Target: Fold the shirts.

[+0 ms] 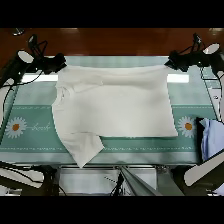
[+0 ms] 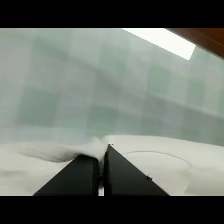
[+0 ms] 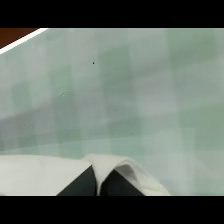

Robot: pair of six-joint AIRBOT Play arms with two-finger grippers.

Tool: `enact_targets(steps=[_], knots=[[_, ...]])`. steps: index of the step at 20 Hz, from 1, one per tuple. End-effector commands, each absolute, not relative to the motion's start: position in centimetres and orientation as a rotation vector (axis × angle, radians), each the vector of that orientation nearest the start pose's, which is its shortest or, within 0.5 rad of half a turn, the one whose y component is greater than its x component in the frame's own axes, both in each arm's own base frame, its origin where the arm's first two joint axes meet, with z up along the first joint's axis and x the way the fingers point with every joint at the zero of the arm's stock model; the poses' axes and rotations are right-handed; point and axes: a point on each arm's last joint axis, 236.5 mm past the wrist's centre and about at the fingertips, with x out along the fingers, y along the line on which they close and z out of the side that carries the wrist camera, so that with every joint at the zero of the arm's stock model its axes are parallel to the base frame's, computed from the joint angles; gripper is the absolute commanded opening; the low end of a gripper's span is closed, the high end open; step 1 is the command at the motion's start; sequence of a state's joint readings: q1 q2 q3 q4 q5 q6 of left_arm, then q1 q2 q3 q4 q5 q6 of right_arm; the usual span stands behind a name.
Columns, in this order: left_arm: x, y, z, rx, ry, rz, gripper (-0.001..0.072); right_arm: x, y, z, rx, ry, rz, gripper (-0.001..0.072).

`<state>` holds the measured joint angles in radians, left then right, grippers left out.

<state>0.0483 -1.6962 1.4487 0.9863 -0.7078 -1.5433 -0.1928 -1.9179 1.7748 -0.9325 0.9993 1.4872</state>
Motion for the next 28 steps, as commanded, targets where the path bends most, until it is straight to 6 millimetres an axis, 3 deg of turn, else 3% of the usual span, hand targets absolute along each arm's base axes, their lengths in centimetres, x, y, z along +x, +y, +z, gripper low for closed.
enact_targets(steps=[1,3,6,8,11,13,15,17,18,19,20,21,24,26,28], knots=[[54.2,-6.7,-1.3,-0.626,1.024,-0.151,0.0022,57.5,0.8,-2.6,0.665,1.088,0.174,0.0026],[52.1,-6.9,-0.5,-0.576,1.113,-0.236,0.0021,55.9,0.5,-1.3,0.64,1.13,0.221,0.0026],[48.8,-5.5,0.8,-0.576,1.237,-0.292,0.0022,52.1,-0.3,0.9,0.56,1.213,0.309,0.0026],[45.1,-5.4,-0.2,-0.574,1.386,-0.336,0.0022,49.1,-0.7,1.0,0.517,1.314,0.349,0.0026],[40.5,-6.2,-3.5,-0.572,1.552,-0.37,0.0022,46.3,-0.5,-1.6,0.532,1.432,0.347,0.0025],[38.0,-6.7,-6.0,-0.586,1.628,-0.374,0.0022,44.5,-0.1,-4.6,0.571,1.503,0.327,0.0026],[36.6,-6.8,-7.5,-0.599,1.668,-0.363,0.0022,43.2,0.2,-6.8,0.603,1.545,0.308,0.0026],[36.5,-6.5,-7.8,-0.585,1.669,-0.352,0.0022,42.4,0.4,-8.0,0.623,1.567,0.296,0.0026],[36.6,-6.5,-7.8,-0.585,1.666,-0.353,0.0033,42.1,0.5,-8.4,0.631,1.574,0.29,0.0077],[36.6,-6.5,-7.7,-0.585,1.665,-0.353,0.0185,42.1,0.5,-8.5,0.649,1.581,0.274,0.0389],[36.4,-6.5,-7.3,-0.58,1.676,-0.366,0.0587,42.0,0.7,-8.1,0.649,1.577,0.291,0.062],[36.3,-6.3,-6.9,-0.57,1.686,-0.369,0.0704,42.0,0.4,-7.4,0.646,1.566,0.283,0.062],[34.6,-3.4,-5.7,-0.515,1.719,-0.27,0.0704,40.7,-3.0,-4.8,0.568,1.544,0.184,0.062],[31.4,-0.4,-5.5,-0.444,1.741,-0.173,0.0704,38.9,-5.6,-3.7,0.523,1.498,0.065,0.062],[26.9,2.2,-6.2,-0.451,1.759,-0.076,0.0704,36.8,-6.2,-3.7,0.561,1.405,-0.015,0.062]])
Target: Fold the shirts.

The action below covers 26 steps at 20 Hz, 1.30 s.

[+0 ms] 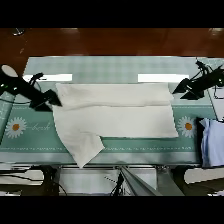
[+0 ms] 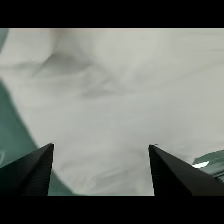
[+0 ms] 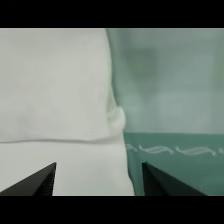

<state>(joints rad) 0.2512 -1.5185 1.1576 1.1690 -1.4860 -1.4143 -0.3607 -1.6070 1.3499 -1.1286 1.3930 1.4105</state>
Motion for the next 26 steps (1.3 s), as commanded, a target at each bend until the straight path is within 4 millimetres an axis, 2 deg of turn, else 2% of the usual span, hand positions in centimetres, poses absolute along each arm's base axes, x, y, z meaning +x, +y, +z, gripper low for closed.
enact_targets(steps=[1,3,5,7,10,11,17,19,20,22,24,26], knots=[[24.7,2.9,-6.8,-0.495,1.748,-0.04,0.0704,35.5,-5.3,-3.9,0.61,1.356,-0.025,0.062],[22.2,2.7,-7.4,-0.643,1.665,-0.011,0.0704,33.2,-2.2,-4.2,0.68,1.268,0.02,0.062],[21.6,1.6,-7.4,-0.813,1.517,0.002,0.0704,31.2,0.9,-4.0,0.766,1.213,0.08,0.062],[20.6,0.4,-8.3,-0.88,1.465,0.046,0.0704,30.0,2.9,-3.7,0.822,1.186,0.128,0.062],[20.4,-4.1,-8.6,-0.962,1.434,-0.062,0.0704,29.2,4.1,-3.4,0.865,1.187,0.158,0.062],[19.8,-5.0,-9.1,-0.956,1.463,-0.078,0.0704,29.1,4.4,-3.3,0.875,1.191,0.168,0.062],[18.9,-7.4,-10.2,-0.85,1.514,-0.155,0.0704,29.6,5.2,-2.3,0.935,1.171,0.197,0.062],[17.8,-9.2,-10.5,-0.815,1.557,-0.209,0.0704,30.4,3.5,-1.2,0.956,1.132,0.169,0.062],[16.8,-10.0,-10.7,-0.791,1.591,-0.237,0.0704,30.7,1.8,-0.2,0.969,1.104,0.146,0.062],[16.1,-11.2,-10.8,-0.765,1.614,-0.277,0.0704,30.3,-2.3,1.4,0.992,1.069,0.077,0.062],[15.6,-11.8,-10.8,-0.738,1.633,-0.305,0.0703,28.4,-5.9,1.3,1.016,1.076,-0.013,0.062],[15.4,-11.9,-10.8,-0.724,1.637,-0.312,0.0692,25.2,-7.4,-0.8,1.005,1.164,-0.111,0.062]])
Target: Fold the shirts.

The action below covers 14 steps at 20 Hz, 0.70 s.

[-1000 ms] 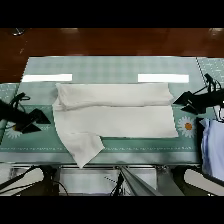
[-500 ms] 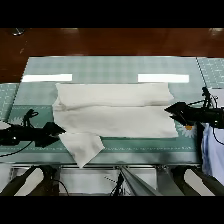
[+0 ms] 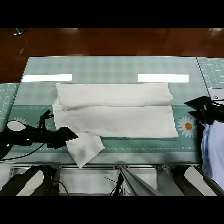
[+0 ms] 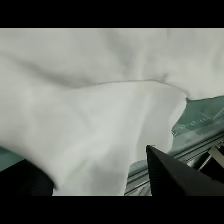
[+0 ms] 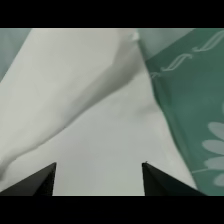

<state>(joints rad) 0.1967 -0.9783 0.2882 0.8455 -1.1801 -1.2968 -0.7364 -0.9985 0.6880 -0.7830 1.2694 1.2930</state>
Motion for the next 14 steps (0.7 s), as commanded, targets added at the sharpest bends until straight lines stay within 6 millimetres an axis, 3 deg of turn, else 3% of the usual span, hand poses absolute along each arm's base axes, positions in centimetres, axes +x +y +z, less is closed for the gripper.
enact_targets(steps=[1,2,3,6,7,14], knots=[[15.5,-11.9,-10.8,-0.725,1.637,-0.312,0.0519,23.6,-7.3,-2.1,0.988,1.219,-0.158,0.062],[15.5,-11.9,-10.8,-0.725,1.637,-0.312,0.0143,22.1,-6.8,-3.5,0.996,1.272,-0.188,0.062],[15.5,-11.9,-10.8,-0.722,1.634,-0.315,0.0021,20.8,-6.0,-4.7,1.008,1.325,-0.204,0.062],[15.5,-11.9,-10.8,-0.717,1.632,-0.321,0.0022,16.3,-4.4,-8.0,0.934,1.527,-0.25,0.062],[15.5,-12.0,-10.8,-0.719,1.631,-0.322,0.0022,15.8,-3.9,-8.5,0.896,1.568,-0.246,0.062],[15.5,-12.0,-10.8,-0.721,1.631,-0.32,0.0022,19.0,-0.3,-9.8,0.849,1.567,-0.069,0.062]])
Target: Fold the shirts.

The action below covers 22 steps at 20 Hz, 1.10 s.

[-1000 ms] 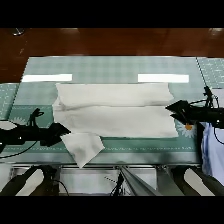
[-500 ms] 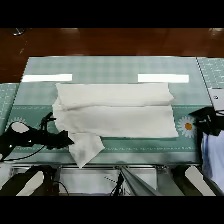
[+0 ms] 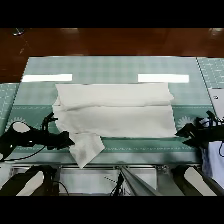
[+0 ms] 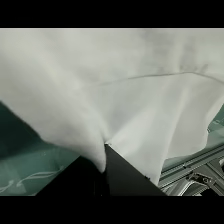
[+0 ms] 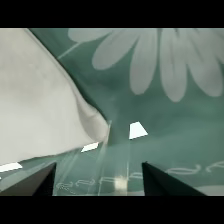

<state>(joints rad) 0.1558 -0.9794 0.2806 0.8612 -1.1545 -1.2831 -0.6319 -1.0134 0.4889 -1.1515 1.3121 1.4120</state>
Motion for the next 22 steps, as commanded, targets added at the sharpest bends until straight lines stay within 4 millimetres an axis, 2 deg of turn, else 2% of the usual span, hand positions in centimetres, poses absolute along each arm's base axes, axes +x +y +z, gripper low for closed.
enact_targets(steps=[1,6,7,8,9,10,12,15,17,20,22], knots=[[15.5,-12.0,-10.8,-0.724,1.631,-0.318,0.0022,19.9,0.2,-9.9,0.865,1.547,-0.048,0.062],[16.0,-12.3,-10.5,-0.743,1.612,-0.327,0.0022,23.5,1.6,-11.1,0.942,1.462,-0.033,0.0618],[16.1,-12.3,-10.3,-0.718,1.603,-0.355,0.0022,23.8,1.8,-11.2,0.936,1.466,-0.023,0.0581],[16.3,-12.3,-10.1,-0.707,1.597,-0.367,0.0022,24.1,2.0,-10.9,0.915,1.474,0.003,0.036],[16.9,-12.2,-9.8,-0.705,1.583,-0.37,0.0023,24.7,1.9,-10.2,0.878,1.463,0.046,0.0056],[17.7,-12.0,-9.3,-0.7,1.561,-0.371,0.0022,25.5,1.7,-9.4,0.851,1.445,0.076,0.0026],[20.4,-11.1,-7.8,-0.69,1.488,-0.362,0.0022,27.5,0.7,-7.4,0.807,1.402,0.098,0.0026],[25.6,-8.6,-4.9,-0.68,1.344,-0.316,0.0021,31.0,-0.8,-4.2,0.768,1.307,0.103,0.0026],[28.6,-7.6,-4.0,-0.668,1.302,-0.301,0.0022,33.0,-1.0,-2.9,0.777,1.272,0.126,0.0025],[32.5,-7.7,-4.3,-0.675,1.324,-0.324,0.0022,36.4,0.2,-2.5,0.778,1.246,0.175,0.0025],[36.0,-7.8,-4.5,-0.726,1.336,-0.315,0.0022,38.8,0.7,-2.9,0.757,1.238,0.177,0.0026]])
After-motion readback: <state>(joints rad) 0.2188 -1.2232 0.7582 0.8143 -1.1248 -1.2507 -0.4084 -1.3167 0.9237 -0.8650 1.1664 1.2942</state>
